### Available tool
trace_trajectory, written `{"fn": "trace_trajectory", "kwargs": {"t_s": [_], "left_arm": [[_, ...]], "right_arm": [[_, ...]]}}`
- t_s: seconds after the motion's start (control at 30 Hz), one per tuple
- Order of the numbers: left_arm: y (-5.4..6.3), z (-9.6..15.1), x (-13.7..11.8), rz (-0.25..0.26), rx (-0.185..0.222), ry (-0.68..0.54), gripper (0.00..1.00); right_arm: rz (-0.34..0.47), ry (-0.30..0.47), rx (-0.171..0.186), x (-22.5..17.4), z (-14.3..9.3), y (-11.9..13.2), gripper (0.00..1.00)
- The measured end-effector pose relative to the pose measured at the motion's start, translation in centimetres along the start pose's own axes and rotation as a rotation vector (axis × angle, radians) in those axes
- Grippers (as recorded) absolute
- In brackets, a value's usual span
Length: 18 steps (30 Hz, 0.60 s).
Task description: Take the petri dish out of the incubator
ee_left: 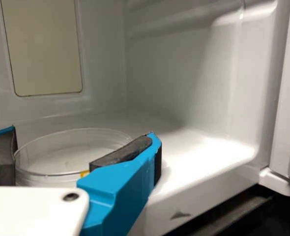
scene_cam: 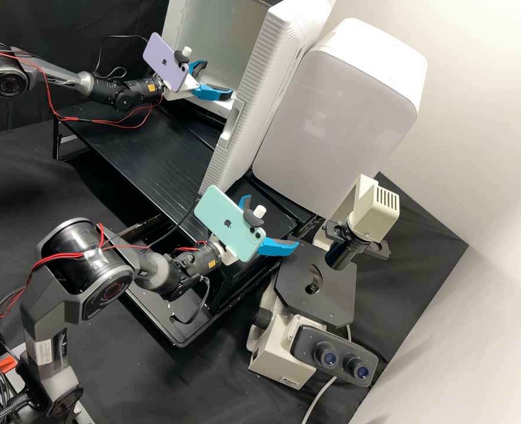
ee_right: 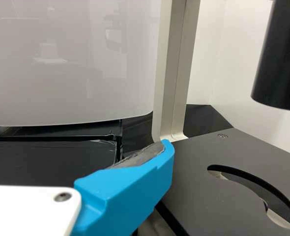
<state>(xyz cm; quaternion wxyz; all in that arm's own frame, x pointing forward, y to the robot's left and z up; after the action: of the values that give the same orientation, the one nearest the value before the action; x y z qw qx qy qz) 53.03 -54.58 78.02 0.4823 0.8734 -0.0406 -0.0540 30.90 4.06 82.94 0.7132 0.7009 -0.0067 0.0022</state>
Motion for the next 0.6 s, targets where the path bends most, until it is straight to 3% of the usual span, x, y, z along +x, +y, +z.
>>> {"fn": "trace_trajectory", "kwargs": {"t_s": [0.3,0.5,0.6], "left_arm": [[1.1,0.5,-1.3,-0.040,-0.016,-0.026,0.00],[2.7,1.0,-1.7,-0.034,-0.026,-0.047,0.00],[2.9,1.1,-1.8,-0.031,-0.021,-0.054,0.00]], "right_arm": [[0.000,0.000,0.000,0.0,0.0,0.0,1.00],[0.000,0.000,0.000,0.0,0.0,0.0,1.00],[0.000,0.000,0.000,0.0,0.0,0.0,1.00]]}}
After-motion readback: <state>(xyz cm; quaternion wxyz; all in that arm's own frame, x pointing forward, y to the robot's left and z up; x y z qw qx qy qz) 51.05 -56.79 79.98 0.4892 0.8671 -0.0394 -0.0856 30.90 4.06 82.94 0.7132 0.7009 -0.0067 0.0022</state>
